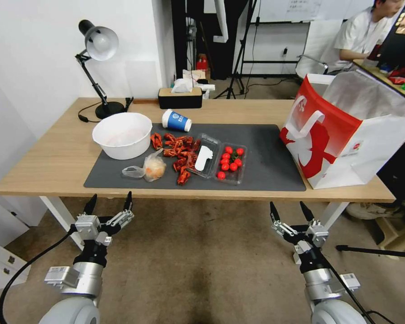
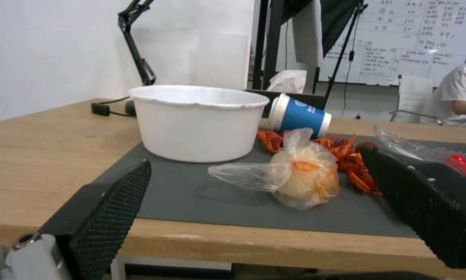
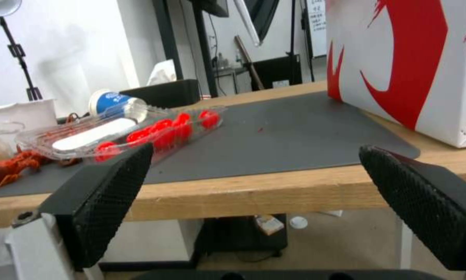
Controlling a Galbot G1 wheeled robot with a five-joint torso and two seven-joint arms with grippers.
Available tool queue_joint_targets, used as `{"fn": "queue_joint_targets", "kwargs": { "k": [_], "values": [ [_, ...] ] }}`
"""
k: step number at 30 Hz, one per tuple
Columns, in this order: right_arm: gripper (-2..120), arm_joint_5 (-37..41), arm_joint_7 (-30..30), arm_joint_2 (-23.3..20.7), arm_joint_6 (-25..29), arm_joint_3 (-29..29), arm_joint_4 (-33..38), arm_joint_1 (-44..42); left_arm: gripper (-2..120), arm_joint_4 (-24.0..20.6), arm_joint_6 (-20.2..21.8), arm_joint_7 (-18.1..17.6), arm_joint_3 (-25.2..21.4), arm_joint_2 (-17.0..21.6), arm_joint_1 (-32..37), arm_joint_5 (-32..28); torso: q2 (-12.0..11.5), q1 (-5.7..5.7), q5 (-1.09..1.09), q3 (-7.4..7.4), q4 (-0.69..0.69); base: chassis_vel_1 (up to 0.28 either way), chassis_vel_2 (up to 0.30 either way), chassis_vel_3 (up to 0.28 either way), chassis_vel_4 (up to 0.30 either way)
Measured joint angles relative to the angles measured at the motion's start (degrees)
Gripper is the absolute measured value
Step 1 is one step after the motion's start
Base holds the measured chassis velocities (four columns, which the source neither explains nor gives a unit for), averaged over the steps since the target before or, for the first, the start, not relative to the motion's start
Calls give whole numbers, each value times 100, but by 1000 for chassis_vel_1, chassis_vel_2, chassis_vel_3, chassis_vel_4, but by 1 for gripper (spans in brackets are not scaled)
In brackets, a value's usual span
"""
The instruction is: Pick up the trash from the table and place it into the takeout bag.
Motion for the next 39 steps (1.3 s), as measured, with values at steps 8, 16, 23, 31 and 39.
{"fn": "queue_joint_targets", "kwargs": {
  "k": [8,16,23,31,39],
  "values": [
    [100,-41,17,-16,-72,-37,-6,23,100,-227,474,-216,48,338,-282,-66,0,0,1,0,-1,0,0,0,0],
    [100,-92,106,-262,-411,-332,58,443,100,-338,1092,-525,14,1330,-725,-785,0,0,0,0,3,0,0,0,0],
    [100,-97,141,-343,-543,-461,59,571,100,52,1228,-516,179,1856,-1105,-1250,0,0,0,0,2,0,0,0,0],
    [100,-214,168,-261,-650,-243,332,228,100,1022,1268,-498,1038,2536,-2295,-1762,-1,0,-1,1,-2,0,0,0,0],
    [100,-323,261,-175,-710,-130,358,116,100,1579,1339,-370,1750,2657,-3022,-1843,-1,0,1,0,0,0,0,0,0]
  ]
}}
